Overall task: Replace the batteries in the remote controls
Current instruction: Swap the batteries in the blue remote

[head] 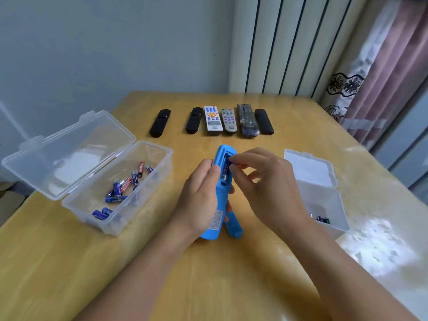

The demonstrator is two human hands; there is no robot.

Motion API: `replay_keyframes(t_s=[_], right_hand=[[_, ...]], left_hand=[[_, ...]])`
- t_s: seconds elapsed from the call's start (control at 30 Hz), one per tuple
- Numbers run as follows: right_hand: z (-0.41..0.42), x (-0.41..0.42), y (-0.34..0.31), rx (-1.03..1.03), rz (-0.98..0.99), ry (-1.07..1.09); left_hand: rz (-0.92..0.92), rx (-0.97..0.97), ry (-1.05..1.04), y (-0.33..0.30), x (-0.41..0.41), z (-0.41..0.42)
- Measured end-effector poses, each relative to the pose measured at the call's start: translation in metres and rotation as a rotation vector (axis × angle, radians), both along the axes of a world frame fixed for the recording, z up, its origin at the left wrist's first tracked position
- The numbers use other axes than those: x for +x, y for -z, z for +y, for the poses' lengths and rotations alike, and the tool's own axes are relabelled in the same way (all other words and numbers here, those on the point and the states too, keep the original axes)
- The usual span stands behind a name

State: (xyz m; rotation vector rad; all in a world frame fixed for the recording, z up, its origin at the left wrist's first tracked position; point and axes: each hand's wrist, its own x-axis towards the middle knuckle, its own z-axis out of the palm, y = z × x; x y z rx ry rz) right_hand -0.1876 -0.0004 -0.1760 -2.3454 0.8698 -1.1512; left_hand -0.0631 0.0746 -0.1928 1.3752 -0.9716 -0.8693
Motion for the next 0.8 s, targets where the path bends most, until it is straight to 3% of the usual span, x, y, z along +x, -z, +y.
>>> replay_keyframes(t_s=[0.33, 0.53, 0.67, 0.8], right_hand=[[0.003, 0.012, 0.009, 0.014, -0.032, 0.083], [0.004, 0.014, 0.007, -0.012, 0.073, 0.046], [0.002, 0.003, -0.005, -0.066, 0.055, -0.002], [-0.006, -0.009, -0.016, -0.012, 0.207, -0.082]], left_hand=[[-0.224, 0.020, -0.098, 0.005, -0.006, 0.001], [-0.173, 0.020, -0.079, 0.000, 0.000, 0.001], [0.056, 0.032, 0.002, -0.009, 0.006, 0.003], [-0.028, 0.117, 0.138, -0.011, 0.014, 0.004]])
